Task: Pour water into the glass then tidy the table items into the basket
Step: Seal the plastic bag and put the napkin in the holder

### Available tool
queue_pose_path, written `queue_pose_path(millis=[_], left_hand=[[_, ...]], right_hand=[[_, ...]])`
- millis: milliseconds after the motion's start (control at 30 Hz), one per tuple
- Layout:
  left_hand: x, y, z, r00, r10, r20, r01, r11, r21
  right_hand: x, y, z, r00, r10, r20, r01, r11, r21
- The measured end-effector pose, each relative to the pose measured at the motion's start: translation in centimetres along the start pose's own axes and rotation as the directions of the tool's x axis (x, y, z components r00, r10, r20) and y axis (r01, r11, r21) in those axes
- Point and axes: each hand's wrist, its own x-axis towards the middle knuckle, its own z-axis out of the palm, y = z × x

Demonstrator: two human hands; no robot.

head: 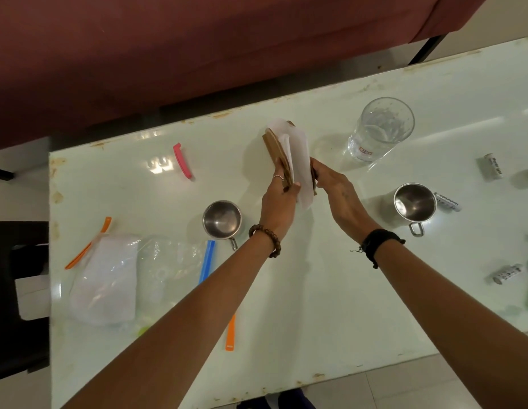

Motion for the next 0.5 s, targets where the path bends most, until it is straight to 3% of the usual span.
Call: queue_pose_path(millis=[267,367,500], left_hand=[[-1.0,0.1,0.0,0.999,0.046,-0.013,-0.045,0.998,0.042],[-3.3,-0.5,0.2,0.981,0.106,-0.161,-0.102,0.994,0.035],[-7.2,-2.5,0.9,0.893,0.13,-0.431,-0.165,0.985,-0.045]], right_hand=[[-0.5,0.3,-0.2,0.999,0.015,0.033,-0.012,0.994,-0.106],[-2.1,0.5,0.9,0.993,-0.067,-0.101,0.055,0.992,-0.117],[-5.8,0.9,2.8,0.94,-0.066,-0.334,0.062,0.998,-0.023]])
